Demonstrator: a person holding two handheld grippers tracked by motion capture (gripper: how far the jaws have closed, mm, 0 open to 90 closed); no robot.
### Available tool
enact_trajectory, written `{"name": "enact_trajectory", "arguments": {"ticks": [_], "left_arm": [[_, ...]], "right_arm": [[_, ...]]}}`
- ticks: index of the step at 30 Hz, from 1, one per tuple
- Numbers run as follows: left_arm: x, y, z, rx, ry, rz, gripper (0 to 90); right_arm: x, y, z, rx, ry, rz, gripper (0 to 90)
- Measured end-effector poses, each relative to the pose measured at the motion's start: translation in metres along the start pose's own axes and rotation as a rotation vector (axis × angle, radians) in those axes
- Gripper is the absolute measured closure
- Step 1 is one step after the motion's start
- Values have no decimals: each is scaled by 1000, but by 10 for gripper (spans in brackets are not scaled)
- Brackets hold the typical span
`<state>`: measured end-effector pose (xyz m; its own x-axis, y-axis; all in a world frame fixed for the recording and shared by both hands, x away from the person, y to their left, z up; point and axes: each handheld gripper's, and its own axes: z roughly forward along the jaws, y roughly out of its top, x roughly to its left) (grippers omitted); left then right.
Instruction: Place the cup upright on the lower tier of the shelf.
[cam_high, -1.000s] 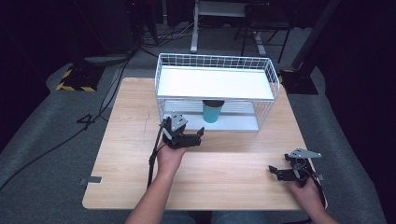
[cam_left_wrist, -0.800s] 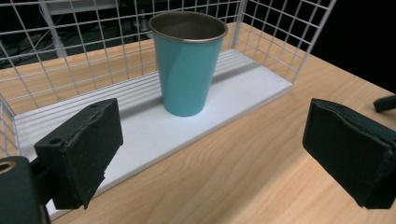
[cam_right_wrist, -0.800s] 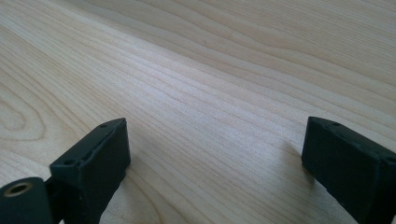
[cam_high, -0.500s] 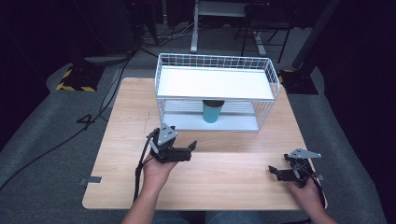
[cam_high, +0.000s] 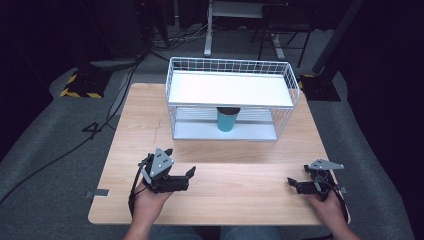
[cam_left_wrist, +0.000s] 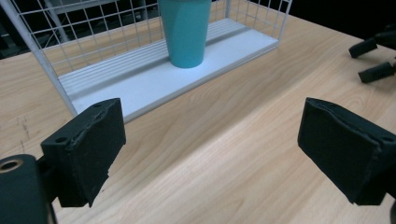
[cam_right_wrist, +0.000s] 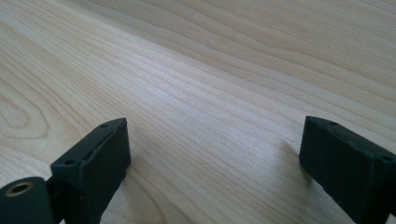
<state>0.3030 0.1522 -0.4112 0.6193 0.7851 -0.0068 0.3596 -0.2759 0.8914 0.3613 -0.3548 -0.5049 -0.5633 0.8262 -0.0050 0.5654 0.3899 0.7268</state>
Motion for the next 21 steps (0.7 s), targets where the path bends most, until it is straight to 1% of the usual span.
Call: {"name": "enact_trajectory", "arguments": {"ticks": [2,3,6,7,8,11,12,13,15,16,17,21], "left_arm": [[0,-6,-5,12,-6,4,95],[0,-6,-5,12,-6,4,98],[2,-18,-10,41,-6,11,99],[3,-23,-12,50,-10,-8,99],[5,-26,-13,54,-12,-18,99],[9,-37,-17,50,-11,-48,99],[11,-40,-17,54,-10,-53,99],[13,-44,-18,67,-8,-69,99],[17,-52,-19,86,-5,-84,100],[19,-54,-20,92,1,-82,100],[20,-58,-21,101,5,-95,101],[27,-70,-21,122,12,-116,104]], "right_arm": [[0,0,0,0,0,0,92],[0,0,0,0,0,0,92],[0,0,0,0,0,0,91],[0,0,0,0,0,0,91],[0,0,0,0,0,0,91],[0,0,0,0,0,0,91],[0,0,0,0,0,0,91],[0,0,0,0,0,0,92],[0,0,0,0,0,-1,91],[0,0,0,0,0,0,92],[0,0,0,0,0,0,91],[0,0,0,-1,-1,0,91]]}}
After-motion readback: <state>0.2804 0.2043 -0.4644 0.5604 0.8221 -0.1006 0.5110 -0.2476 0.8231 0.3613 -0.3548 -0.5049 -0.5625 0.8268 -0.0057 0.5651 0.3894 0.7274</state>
